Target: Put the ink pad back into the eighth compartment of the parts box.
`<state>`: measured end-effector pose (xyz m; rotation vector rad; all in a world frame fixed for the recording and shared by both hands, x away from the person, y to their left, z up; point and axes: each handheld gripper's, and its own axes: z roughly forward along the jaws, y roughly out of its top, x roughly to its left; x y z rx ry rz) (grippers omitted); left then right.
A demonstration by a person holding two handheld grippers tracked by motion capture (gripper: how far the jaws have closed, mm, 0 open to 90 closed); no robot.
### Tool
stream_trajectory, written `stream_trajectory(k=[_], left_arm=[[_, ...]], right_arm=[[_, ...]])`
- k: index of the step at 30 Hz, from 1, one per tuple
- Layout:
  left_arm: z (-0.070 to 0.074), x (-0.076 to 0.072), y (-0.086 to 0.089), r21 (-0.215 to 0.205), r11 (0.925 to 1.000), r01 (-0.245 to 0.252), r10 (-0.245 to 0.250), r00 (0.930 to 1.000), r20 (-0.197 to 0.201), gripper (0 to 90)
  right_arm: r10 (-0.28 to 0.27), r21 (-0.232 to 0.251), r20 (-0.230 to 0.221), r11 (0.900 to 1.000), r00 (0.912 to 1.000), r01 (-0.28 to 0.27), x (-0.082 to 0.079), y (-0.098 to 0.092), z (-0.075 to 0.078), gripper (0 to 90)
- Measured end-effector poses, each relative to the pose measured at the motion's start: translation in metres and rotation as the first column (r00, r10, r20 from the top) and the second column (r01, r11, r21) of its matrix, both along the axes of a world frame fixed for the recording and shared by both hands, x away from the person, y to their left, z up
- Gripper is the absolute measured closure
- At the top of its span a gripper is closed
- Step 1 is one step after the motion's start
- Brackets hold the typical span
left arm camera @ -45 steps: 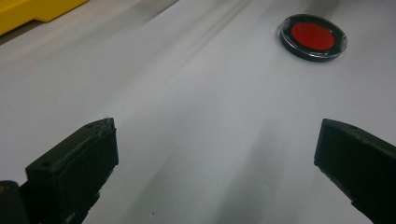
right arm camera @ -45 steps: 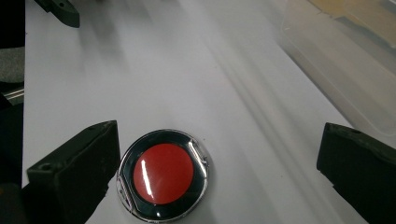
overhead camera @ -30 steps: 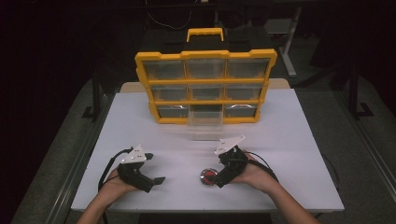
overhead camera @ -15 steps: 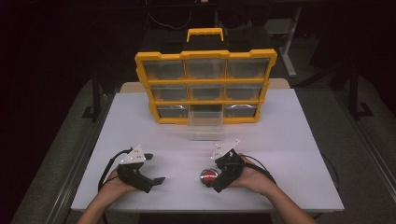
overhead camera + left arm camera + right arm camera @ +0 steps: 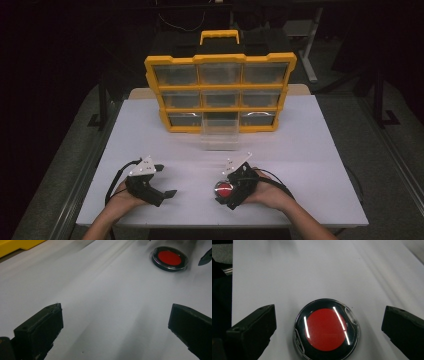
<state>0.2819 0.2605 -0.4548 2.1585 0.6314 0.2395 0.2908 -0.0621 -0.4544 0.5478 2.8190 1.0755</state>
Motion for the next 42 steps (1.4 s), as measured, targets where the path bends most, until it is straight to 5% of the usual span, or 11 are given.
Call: stream_trajectory(k=[23,42], left_arm=[[-0.0004,0.0003,-0.0002,0.003,1.0000,0.003,-0.003,1.0000,0.001,0.0],[-0.0003,0.0009,0.0007,-0.001,1.0000,-0.001,0.001,1.0000,-0.001,0.0]], right_arm=[[0.020,-0.061,0.014,0.998,0.9997,-0.019,-0.0035,0.0063,-0.0075,0.0],[0.019,-0.053,0.020,0.998,0.9996,-0.017,-0.0044,0.0044,-0.0060,12.4]])
